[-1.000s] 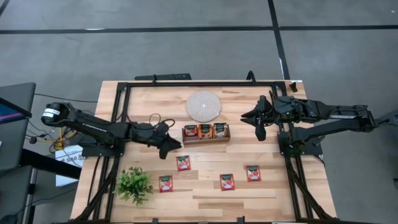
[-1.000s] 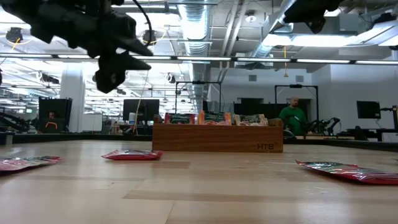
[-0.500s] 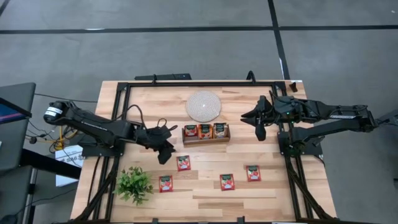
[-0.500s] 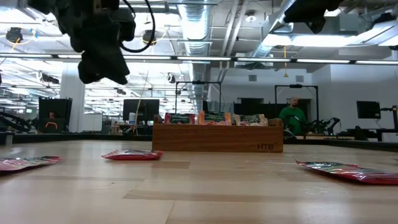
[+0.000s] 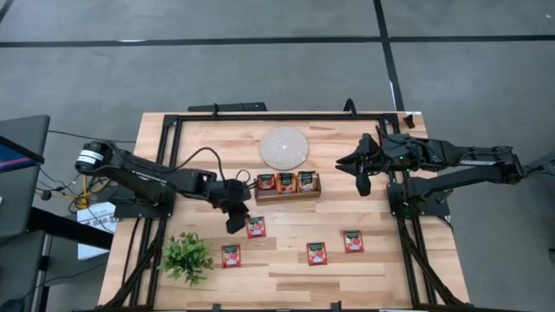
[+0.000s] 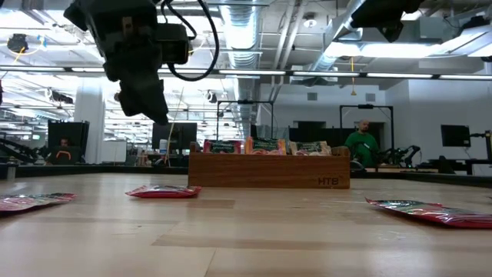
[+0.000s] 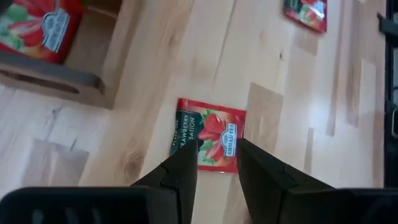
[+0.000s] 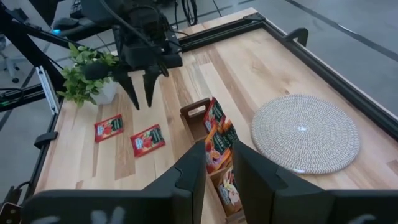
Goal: Pick & Place Tea
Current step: Put the red tea bag into the left section of the wooden organizer
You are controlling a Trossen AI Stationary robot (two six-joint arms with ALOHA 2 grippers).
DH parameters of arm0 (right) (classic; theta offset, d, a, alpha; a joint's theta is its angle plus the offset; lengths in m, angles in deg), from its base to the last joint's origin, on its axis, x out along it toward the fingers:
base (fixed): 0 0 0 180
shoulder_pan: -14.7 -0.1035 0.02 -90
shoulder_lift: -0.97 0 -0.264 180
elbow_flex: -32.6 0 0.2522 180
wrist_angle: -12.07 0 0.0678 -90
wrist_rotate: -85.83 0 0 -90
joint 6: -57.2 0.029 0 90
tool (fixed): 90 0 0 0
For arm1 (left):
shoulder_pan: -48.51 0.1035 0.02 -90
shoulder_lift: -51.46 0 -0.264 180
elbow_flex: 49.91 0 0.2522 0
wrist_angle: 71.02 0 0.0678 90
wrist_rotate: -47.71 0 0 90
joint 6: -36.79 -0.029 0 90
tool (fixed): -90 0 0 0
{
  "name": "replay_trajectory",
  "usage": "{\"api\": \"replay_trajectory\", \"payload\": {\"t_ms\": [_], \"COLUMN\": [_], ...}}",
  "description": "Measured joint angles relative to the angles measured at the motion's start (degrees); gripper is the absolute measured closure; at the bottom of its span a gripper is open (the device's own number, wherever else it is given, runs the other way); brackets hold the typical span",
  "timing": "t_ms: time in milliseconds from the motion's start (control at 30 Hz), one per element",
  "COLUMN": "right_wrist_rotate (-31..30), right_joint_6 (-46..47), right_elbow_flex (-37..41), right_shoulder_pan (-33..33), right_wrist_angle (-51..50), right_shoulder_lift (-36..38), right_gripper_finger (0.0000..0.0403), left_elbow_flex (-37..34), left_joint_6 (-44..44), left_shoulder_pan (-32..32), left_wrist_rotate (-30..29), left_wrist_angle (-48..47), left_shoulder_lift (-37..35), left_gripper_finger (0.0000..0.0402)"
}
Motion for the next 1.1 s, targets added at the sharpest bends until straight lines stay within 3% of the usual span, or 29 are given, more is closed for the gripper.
{"api": "replay_trajectory", "payload": {"t_ms": [267, 500, 833, 1100], "right_wrist_rotate": [0.0, 0.1, 0.2, 0.2], "right_joint_6": [0.0, 0.0, -0.1, -0.6], "right_elbow_flex": [0.0, 0.0, 0.0, 0.0], "right_shoulder_pan": [0.0, 0.0, 0.0, 0.0], "right_wrist_angle": [-0.1, -0.5, -0.9, -2.1], "right_shoulder_lift": [0.0, 0.0, 0.0, 0.0], "right_gripper_finger": [0.0331, 0.0331, 0.0331, 0.0331], "left_elbow_flex": [0.0, 0.0, 0.0, 0.0], "left_joint_6": [-6.2, -2.1, 2.2, 2.8], "left_shoulder_pan": [-1.7, -2.8, -2.9, -3.9], "left_wrist_rotate": [-0.6, -2.6, -7.1, -6.6], "left_wrist_angle": [-0.6, 3.3, 2.8, 2.1], "left_shoulder_lift": [5.5, 11.4, 12.3, 12.3], "left_gripper_finger": [0.0298, 0.0298, 0.0298, 0.0298]}}
